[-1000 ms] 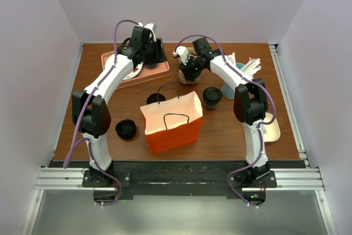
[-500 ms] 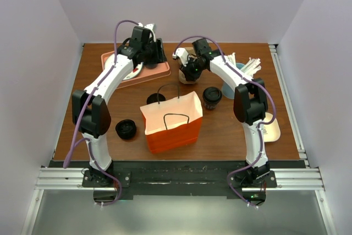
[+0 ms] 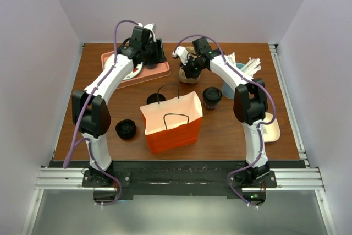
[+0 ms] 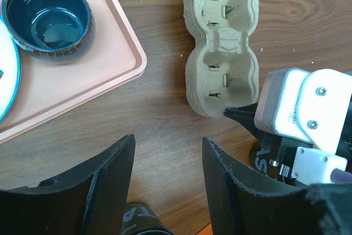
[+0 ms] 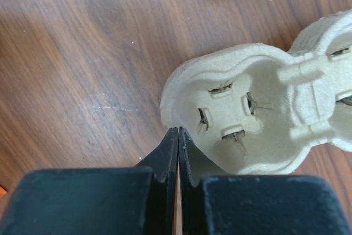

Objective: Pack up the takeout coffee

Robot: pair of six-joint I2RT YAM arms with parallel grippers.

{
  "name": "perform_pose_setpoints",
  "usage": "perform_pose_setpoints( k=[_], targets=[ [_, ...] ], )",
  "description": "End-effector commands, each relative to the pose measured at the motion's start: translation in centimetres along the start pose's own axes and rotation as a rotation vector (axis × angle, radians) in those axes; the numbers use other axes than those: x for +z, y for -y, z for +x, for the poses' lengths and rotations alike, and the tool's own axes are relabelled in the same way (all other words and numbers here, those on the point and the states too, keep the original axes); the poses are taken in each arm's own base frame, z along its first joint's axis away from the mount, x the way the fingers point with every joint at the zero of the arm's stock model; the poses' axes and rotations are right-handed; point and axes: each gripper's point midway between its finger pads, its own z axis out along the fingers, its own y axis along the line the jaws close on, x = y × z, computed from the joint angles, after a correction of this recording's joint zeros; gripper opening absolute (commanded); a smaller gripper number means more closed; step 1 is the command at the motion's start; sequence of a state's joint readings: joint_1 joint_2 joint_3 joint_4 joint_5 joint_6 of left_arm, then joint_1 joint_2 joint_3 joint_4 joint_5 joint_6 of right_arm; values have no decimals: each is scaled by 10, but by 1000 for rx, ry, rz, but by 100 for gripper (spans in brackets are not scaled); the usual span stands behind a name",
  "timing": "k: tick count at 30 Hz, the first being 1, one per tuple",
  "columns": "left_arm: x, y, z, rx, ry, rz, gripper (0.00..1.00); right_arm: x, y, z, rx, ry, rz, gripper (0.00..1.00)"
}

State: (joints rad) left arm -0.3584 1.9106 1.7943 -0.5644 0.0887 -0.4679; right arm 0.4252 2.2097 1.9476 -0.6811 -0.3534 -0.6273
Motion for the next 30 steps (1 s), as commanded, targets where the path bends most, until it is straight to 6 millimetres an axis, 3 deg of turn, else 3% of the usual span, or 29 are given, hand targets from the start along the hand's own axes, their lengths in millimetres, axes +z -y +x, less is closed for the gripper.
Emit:
perform_pose_setpoints(
  k=[1,4,6,7,8,12,15,17,18,30],
  targets=[
    [-25,8,-27,24,88,12,56,-26,13,-39,-13,103,52,0],
    [-24,4,-26,23,87,-5,56,-29,25,-49,25,133,111,0],
    [-24,1,-26,21,89,-17,56,-35,54,-55,147,136,267,2],
    [-25,1,-25,19,91,-20,56,-29,64,-50,202,123,315,15],
    [-24,0,-27,18,101,-21,56,-36,77,-57,286,139,395,20],
    [-18,-4,-22,-7,105,-36,56,-30,88,-57,424,144,471,33],
    [-16,-2,-24,-23,111,-26,56,-30,101,-46,564,114,604,36],
    [-17,0,-27,-27,123,-20,56,-31,103,-49,676,137,628,52],
    [-17,0,-28,-29,125,-18,56,-24,102,-40,704,110,636,55],
    [-19,8,-32,-37,134,14,56,-23,107,-47,863,187,811,51]
  ],
)
